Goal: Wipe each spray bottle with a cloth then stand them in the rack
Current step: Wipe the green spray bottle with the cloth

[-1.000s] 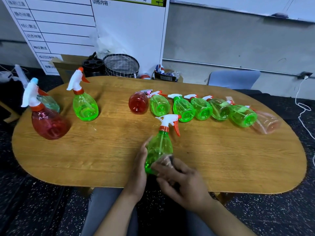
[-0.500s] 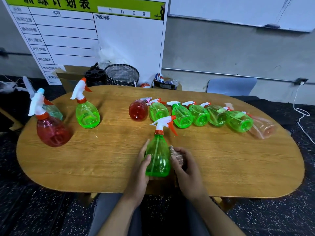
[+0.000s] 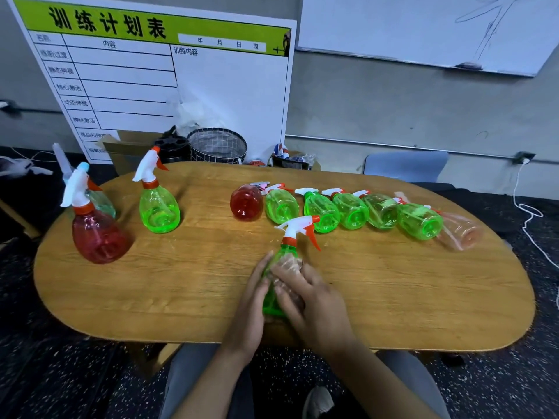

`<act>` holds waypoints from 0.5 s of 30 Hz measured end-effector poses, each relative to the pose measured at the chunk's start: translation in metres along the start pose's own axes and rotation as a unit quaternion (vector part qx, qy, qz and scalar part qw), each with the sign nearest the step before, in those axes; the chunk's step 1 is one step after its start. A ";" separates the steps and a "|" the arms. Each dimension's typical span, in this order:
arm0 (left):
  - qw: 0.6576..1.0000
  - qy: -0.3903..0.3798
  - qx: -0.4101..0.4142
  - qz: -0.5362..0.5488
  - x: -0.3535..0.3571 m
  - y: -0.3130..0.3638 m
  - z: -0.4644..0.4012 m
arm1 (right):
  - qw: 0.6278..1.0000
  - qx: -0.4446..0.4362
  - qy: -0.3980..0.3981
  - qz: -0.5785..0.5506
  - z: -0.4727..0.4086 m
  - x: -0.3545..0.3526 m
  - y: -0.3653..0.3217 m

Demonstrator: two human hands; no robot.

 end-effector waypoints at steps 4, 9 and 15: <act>1.000 0.017 0.015 -0.013 -0.003 0.004 0.000 | 0.990 -0.127 -0.042 -0.035 0.039 0.001 -0.005; 1.000 0.025 0.008 -0.016 -0.002 0.009 0.001 | 0.994 -0.075 0.012 -0.079 0.018 -0.014 -0.002; 0.999 0.013 -0.024 0.018 0.001 0.009 0.003 | 0.998 0.054 0.029 0.003 -0.034 -0.001 0.015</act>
Point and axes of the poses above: each hand's wrist, its own z-axis away from the middle knuckle, its own x-axis out of the palm, y = z × x, the point moved 7 cm from there along -z, towards the middle knuckle, and after that the axes turned 11 degrees about y, right-handed, at the moved point
